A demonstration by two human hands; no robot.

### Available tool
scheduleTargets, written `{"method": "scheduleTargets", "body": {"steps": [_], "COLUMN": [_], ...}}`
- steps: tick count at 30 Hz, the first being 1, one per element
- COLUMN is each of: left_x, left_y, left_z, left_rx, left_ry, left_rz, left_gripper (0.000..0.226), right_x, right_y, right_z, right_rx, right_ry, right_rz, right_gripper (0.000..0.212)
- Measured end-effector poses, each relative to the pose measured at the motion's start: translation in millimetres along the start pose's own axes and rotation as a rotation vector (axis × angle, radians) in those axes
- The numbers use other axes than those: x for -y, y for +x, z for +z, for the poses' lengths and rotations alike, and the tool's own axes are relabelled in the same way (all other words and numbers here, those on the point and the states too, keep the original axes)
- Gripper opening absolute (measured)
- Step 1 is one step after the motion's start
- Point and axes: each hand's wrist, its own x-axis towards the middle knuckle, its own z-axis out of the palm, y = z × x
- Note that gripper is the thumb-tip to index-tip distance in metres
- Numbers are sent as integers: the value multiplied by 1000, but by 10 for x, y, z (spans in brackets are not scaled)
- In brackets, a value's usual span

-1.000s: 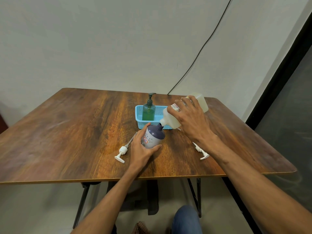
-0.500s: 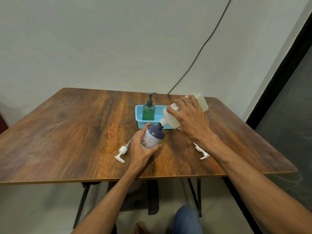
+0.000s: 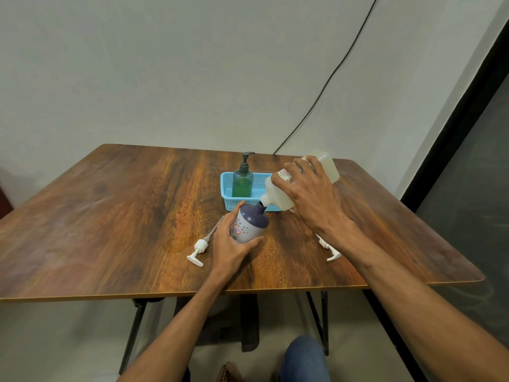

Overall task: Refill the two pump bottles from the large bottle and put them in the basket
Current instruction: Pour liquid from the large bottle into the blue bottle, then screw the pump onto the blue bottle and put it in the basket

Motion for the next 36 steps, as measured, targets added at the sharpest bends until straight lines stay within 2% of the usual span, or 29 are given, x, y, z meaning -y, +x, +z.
{"method": "scheduleTargets", "body": {"steps": [12, 19, 26, 29, 32, 36], "left_x": [-16, -51, -100, -115, -99, -105], "left_y": [-7, -20, -23, -10, -5, -3], "left_z": [-7, -24, -99, -120, -139, -154], "left_rx": [-1, 1, -8, -18, -35, -57], "left_ry": [-1, -41, -91, -87, -75, -62], "left_rz": [-9, 0, -27, -29, -28, -34], "left_gripper": [95, 91, 89, 88, 88, 89], "right_x": [-2, 77, 196, 209, 257, 377], "right_y": [-42, -153, -291, -347, -411, -516], "right_z": [55, 121, 241, 247, 308, 502], "right_rx": [-75, -64, -16, -46, -84, -74], "right_ry": [43, 171, 438, 670, 930, 1147], "right_rz": [17, 163, 354, 469, 613, 795], "right_gripper": [66, 77, 76, 68, 71, 73]}}
